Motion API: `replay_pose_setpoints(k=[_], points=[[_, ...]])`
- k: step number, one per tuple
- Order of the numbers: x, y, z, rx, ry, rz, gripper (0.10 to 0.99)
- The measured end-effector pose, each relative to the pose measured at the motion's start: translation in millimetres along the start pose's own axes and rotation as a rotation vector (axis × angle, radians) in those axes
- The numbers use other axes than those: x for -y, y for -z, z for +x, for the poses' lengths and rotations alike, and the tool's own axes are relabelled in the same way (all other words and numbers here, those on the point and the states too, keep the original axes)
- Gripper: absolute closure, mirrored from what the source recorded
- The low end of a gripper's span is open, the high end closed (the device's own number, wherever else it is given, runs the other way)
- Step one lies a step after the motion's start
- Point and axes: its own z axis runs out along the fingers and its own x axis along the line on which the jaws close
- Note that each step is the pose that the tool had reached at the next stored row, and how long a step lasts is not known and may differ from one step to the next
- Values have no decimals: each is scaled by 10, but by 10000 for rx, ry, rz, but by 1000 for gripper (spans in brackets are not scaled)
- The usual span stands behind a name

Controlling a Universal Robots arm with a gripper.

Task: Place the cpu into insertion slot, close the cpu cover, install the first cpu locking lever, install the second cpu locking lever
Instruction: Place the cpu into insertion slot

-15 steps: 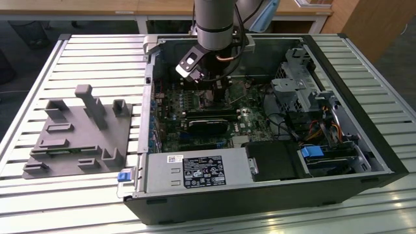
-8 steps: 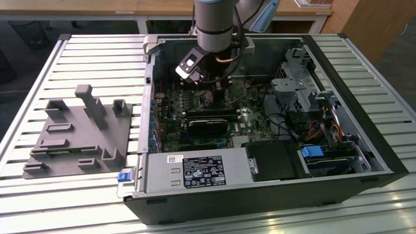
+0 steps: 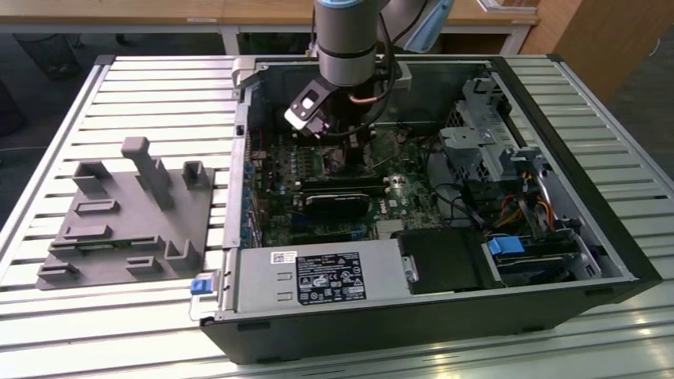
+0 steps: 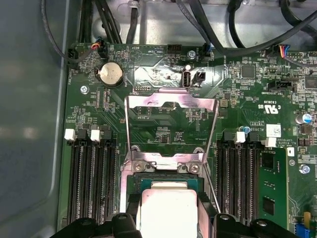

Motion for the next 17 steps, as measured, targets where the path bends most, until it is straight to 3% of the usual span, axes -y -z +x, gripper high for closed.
replay_pose_setpoints(k=[17], points=[[5, -53, 17, 7, -86, 40, 549]])
